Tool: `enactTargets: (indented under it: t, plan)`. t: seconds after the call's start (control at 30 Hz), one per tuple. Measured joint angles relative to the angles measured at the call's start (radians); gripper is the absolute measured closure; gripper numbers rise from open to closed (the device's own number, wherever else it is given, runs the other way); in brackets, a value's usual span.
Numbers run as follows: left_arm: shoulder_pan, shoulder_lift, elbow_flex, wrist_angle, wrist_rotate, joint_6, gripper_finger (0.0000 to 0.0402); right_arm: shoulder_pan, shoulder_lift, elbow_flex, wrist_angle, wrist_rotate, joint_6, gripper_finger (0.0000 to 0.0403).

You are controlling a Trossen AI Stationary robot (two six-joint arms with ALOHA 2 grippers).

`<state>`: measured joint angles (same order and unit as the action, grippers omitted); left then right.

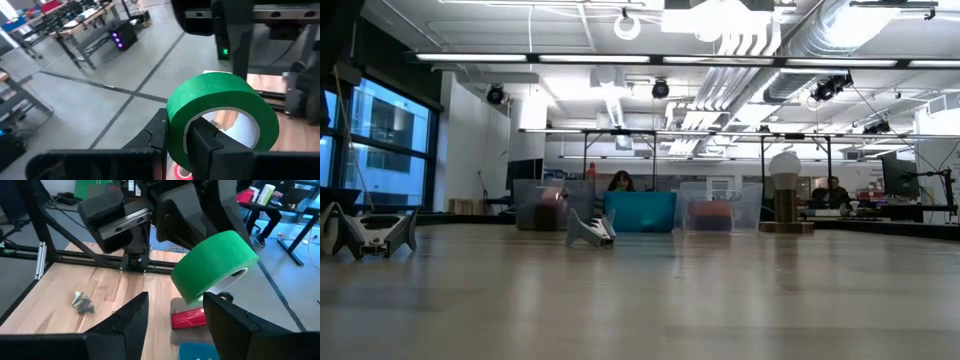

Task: Pick and place Stapler, Stapler remover, tape
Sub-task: Put the green tape into the transparent bin

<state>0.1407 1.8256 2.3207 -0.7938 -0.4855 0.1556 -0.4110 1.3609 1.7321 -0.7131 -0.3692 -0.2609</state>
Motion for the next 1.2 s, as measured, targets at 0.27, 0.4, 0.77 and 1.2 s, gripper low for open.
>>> enactTargets:
  t: [0.27,0.4,0.77,1.2]
  plan:
    - [0.003,0.0,0.0,0.083,0.093,0.032,0.0366,0.021,0.002,-0.001,0.102,-0.005,-0.012,0.0222]
    - [0.003,-0.001,0.0,0.113,0.126,0.047,0.0366,0.021,0.002,-0.001,0.131,-0.026,-0.01,0.0222]
    - [0.003,-0.001,0.0,0.118,0.111,0.055,0.0366,0.021,0.002,-0.001,0.125,-0.066,-0.003,0.0314]
    - [0.003,-0.001,0.001,0.118,0.101,0.046,0.0338,0.019,0.002,-0.001,0.134,-0.044,0.002,0.0363]
